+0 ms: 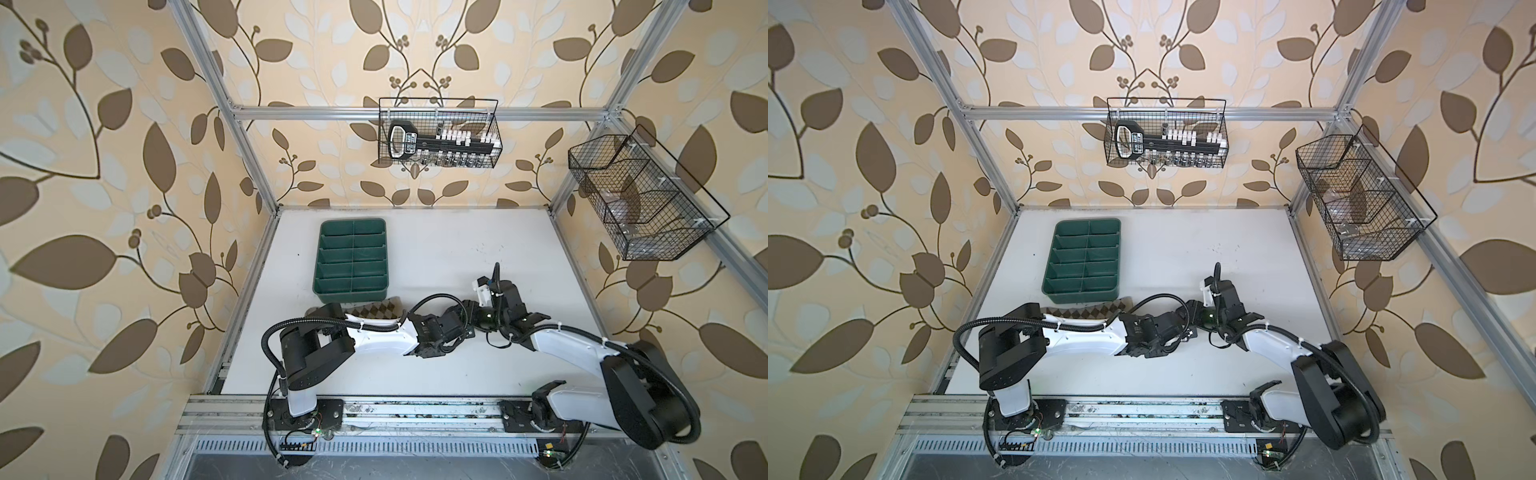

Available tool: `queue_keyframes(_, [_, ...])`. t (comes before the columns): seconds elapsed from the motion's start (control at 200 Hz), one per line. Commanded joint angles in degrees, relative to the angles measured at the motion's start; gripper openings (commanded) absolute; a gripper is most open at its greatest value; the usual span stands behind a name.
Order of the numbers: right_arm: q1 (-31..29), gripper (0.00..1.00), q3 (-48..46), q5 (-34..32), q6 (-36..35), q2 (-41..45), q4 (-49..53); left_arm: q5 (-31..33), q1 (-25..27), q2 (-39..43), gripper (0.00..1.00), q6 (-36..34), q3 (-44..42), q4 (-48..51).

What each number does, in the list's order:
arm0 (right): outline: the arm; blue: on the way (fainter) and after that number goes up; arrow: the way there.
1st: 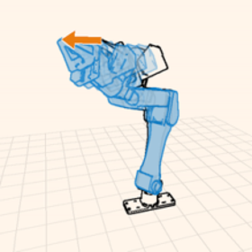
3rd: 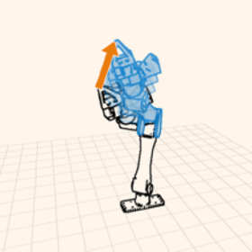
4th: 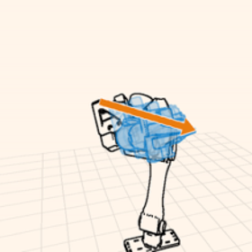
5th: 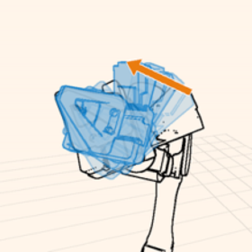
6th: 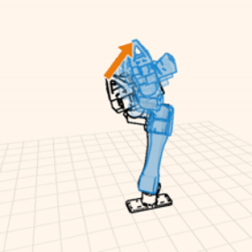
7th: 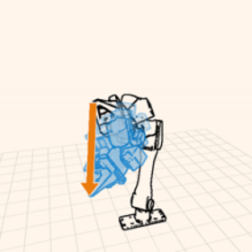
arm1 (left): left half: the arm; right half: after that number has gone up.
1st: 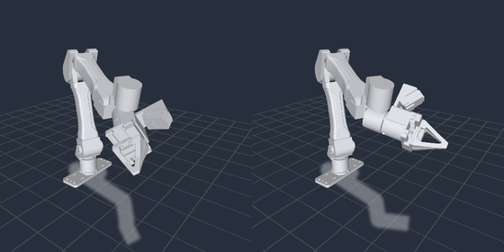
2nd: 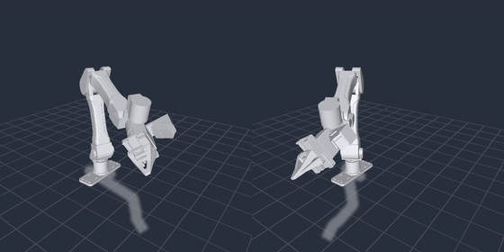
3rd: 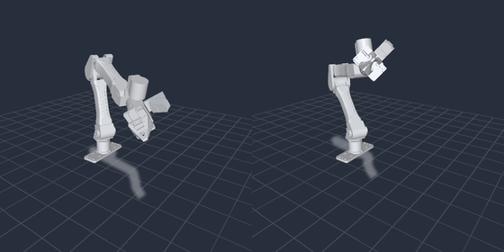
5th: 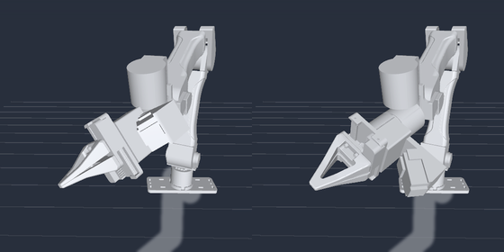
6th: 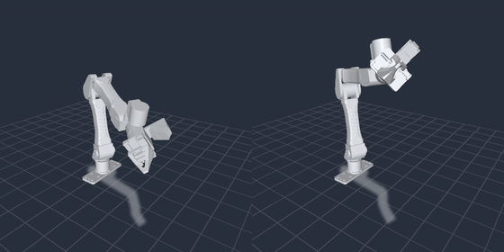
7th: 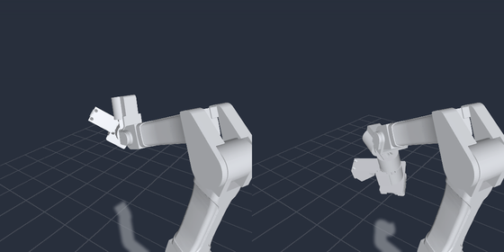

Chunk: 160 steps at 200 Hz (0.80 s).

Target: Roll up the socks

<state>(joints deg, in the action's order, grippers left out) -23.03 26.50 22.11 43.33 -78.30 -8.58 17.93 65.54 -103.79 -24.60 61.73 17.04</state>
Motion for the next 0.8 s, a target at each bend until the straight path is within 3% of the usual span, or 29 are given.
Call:
queue_keyframes(0.0, [-1.3, 0.5, 0.9, 2.2, 2.0, -5.5, -5.2, 1.0, -0.1, -0.8, 0.04, 0.8, -1.3, 2.6])
queue_keyframes(0.315, [1.1, 0.28, 9.3, 4.6, -0.9, -21.9, -4.1, 1.0, 1.5, 3.4, 0.05, 0.6, -1.7, 4.1])
queue_keyframes(0.59, [-1.8, 0.26, 13.8, 6.1, -0.5, -29.3, -5.5, -2.9, 2.3, -0.3, 0.05, 0.5, 0.7, 7.9])
queue_keyframes(0.795, [-1.7, 0.26, 12.0, 6.5, -1.0, -29.2, -6.5, -13.2, -0.2, -6.1, 0.05, 2.3, 7.4, 15.3])
